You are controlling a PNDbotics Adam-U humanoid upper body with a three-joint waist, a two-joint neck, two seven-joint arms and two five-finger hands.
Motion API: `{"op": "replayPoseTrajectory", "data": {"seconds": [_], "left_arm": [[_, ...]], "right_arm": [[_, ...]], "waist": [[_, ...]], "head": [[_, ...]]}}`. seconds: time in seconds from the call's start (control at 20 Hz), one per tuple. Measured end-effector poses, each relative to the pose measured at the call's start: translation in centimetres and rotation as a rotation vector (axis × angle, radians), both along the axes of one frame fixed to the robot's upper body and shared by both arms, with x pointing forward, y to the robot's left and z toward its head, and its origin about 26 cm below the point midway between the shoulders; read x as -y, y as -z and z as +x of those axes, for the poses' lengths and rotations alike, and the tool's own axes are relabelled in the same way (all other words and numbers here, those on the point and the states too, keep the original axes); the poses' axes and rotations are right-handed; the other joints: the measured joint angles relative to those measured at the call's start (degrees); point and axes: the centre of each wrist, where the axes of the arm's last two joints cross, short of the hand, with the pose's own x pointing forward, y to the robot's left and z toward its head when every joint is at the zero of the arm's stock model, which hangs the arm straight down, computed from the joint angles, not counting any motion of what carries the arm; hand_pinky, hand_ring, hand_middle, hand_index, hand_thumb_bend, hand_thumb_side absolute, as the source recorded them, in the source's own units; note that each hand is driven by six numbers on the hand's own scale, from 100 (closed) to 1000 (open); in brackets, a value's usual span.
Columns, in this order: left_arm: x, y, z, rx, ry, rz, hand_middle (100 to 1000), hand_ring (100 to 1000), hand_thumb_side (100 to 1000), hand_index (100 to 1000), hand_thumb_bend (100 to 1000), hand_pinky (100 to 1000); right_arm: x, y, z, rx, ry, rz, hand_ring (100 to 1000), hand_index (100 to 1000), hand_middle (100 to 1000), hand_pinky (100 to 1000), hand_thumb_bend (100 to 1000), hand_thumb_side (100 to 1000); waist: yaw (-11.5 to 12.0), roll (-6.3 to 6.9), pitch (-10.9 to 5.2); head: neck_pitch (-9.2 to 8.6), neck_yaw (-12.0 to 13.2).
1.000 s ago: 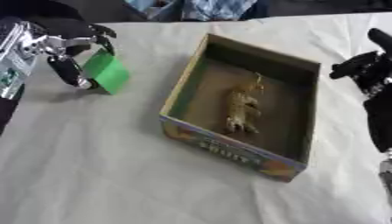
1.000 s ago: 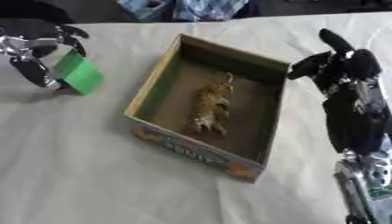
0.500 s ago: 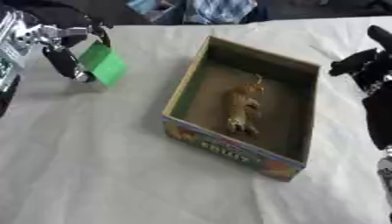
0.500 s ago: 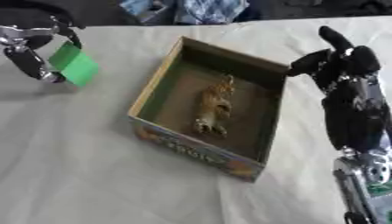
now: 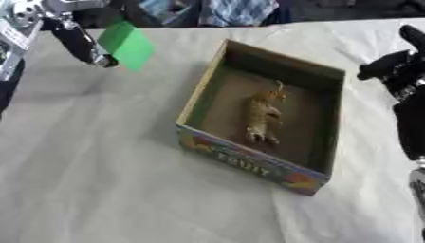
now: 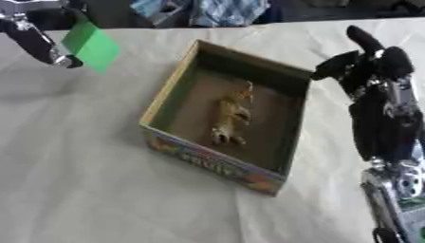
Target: Pick up objects on the table and place them in the box.
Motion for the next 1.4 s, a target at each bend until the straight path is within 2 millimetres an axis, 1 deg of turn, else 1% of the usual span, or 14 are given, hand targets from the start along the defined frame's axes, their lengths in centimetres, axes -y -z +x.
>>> {"op": "replayPoseTrajectory", "data": {"seconds": [0.25, 0.45, 0.55, 0.75, 0.85, 0.9, 1.05, 1.1, 1.15, 1.2, 1.4], "left_arm": [[2.5, -0.6, -1.5, 0.026, 0.096, -0.016, 1000, 208, 100, 107, 401, 211], [4.7, -1.1, -2.8, 0.042, 0.170, -0.026, 1000, 203, 100, 104, 374, 202], [6.0, -1.2, -3.7, 0.052, 0.216, -0.034, 1000, 203, 100, 105, 374, 202], [8.8, -1.0, -5.8, 0.069, 0.296, -0.041, 1000, 199, 100, 112, 337, 206], [10.0, -0.7, -6.6, 0.068, 0.323, -0.046, 1000, 199, 100, 113, 330, 206], [10.4, -0.5, -6.9, 0.065, 0.332, -0.049, 1000, 200, 100, 114, 292, 205], [11.6, 0.3, -7.5, 0.044, 0.350, -0.064, 1000, 199, 100, 114, 280, 205], [12.0, 0.6, -7.5, 0.034, 0.355, -0.068, 1000, 199, 100, 114, 277, 205], [12.4, 1.0, -7.6, 0.025, 0.362, -0.072, 1000, 198, 100, 114, 225, 207], [12.8, 1.4, -7.6, 0.015, 0.365, -0.077, 1000, 198, 100, 115, 203, 208], [14.1, 3.9, -6.9, -0.030, 0.347, -0.096, 1000, 200, 100, 122, 174, 219]], "right_arm": [[0.0, 0.0, 0.0, 0.001, -0.001, 0.002, 597, 924, 571, 783, 257, 1000], [0.0, 0.0, 0.0, 0.001, 0.001, 0.006, 599, 923, 573, 784, 262, 1000], [0.0, 0.0, 0.0, 0.003, 0.004, 0.013, 600, 922, 573, 784, 262, 1000], [0.2, -0.1, 0.0, 0.009, 0.014, 0.031, 602, 921, 575, 784, 262, 1000], [0.3, -0.2, 0.0, 0.014, 0.022, 0.038, 603, 921, 575, 784, 262, 1000], [0.3, -0.3, 0.0, 0.017, 0.025, 0.042, 603, 920, 575, 784, 267, 1000], [0.4, -0.5, 0.1, 0.023, 0.034, 0.054, 604, 920, 576, 784, 268, 1000], [0.3, -0.5, 0.1, 0.024, 0.035, 0.057, 604, 920, 576, 784, 268, 1000], [0.3, -0.5, 0.1, 0.026, 0.035, 0.062, 605, 920, 576, 784, 268, 1000], [0.3, -0.6, 0.1, 0.029, 0.035, 0.066, 605, 920, 576, 784, 268, 1000], [0.3, -0.7, 0.2, 0.031, 0.040, 0.082, 605, 921, 575, 783, 268, 1000]], "waist": [[-0.02, 0.01, -0.24], [-0.12, 0.14, -0.69], [-0.28, 0.16, -0.89], [-0.47, 0.33, -1.40], [-0.67, 0.36, -1.52], [-0.70, 0.38, -1.53], [-0.94, 0.54, -1.76], [-1.09, 0.58, -1.85], [-1.16, 0.62, -1.86], [-1.22, 0.65, -1.86], [-1.52, 0.67, -1.86]], "head": [[0.01, 0.19], [0.06, 0.26], [0.31, 0.27], [0.53, 0.29], [0.58, 0.32], [0.63, 0.33], [0.92, 0.34], [0.98, 0.34], [1.00, 0.33], [1.00, 0.33], [0.98, 0.42]]}}
